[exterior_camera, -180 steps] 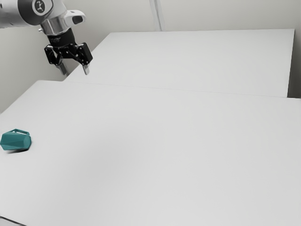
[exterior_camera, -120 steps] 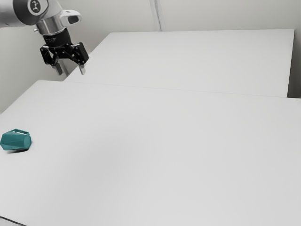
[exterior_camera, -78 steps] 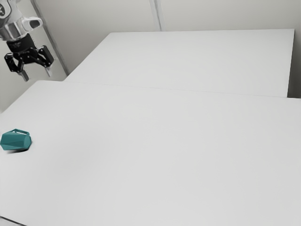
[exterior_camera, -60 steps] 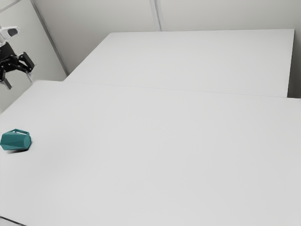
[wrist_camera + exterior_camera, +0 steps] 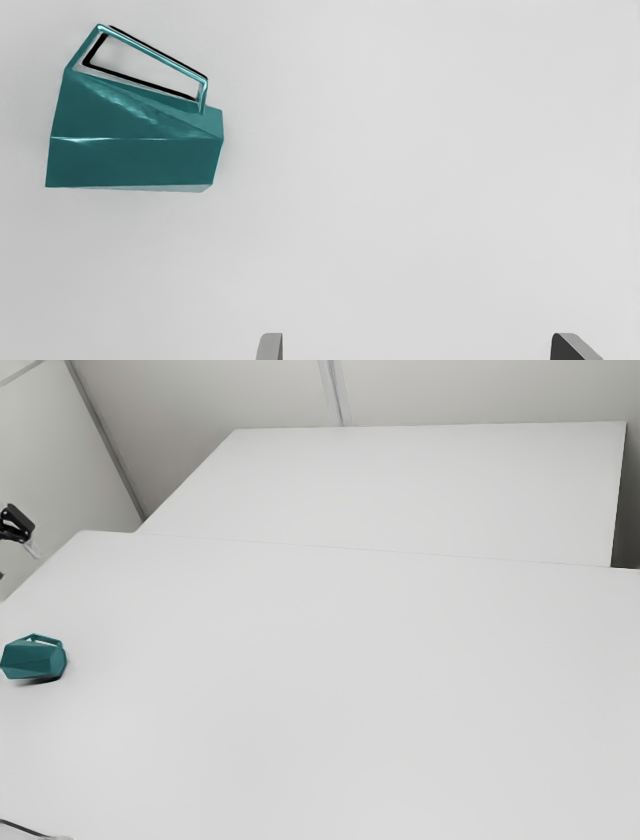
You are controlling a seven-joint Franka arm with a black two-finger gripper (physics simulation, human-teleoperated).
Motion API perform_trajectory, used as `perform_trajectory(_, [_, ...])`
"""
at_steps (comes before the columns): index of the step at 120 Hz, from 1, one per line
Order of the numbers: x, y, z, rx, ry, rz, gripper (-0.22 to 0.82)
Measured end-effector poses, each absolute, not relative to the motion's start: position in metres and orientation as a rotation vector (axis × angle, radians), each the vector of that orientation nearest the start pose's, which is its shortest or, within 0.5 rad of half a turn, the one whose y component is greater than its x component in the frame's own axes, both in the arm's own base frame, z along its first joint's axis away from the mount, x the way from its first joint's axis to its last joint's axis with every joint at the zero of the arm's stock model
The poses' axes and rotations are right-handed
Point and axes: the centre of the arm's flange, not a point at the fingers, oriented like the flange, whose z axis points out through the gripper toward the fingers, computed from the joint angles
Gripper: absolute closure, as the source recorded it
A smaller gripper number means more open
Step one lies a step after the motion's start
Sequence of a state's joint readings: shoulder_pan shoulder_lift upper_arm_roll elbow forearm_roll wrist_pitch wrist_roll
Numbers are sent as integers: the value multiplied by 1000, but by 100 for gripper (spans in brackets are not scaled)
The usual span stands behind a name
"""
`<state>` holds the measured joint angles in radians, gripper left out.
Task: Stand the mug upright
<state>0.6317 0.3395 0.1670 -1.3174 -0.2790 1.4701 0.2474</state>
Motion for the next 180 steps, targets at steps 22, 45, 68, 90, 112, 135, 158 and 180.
perform_trajectory(22, [457,466,503,-3395,-1047,57,3])
perform_trajectory(45, [419,509,481,-3440,-1189,31,3])
perform_trajectory(68, [399,530,457,-3477,-1378,80,3])
perform_trajectory(90, [399,551,419,-3475,-1468,186,3])
perform_trajectory(112, [399,572,401,-3452,-1484,201,3])
perform_trajectory(135, [396,591,401,-3454,-1368,94,2])
perform_trajectory(158, [399,603,390,-3485,-1204,-9,2])
perform_trajectory(180, [395,615,364,-3541,-1090,-117,2])
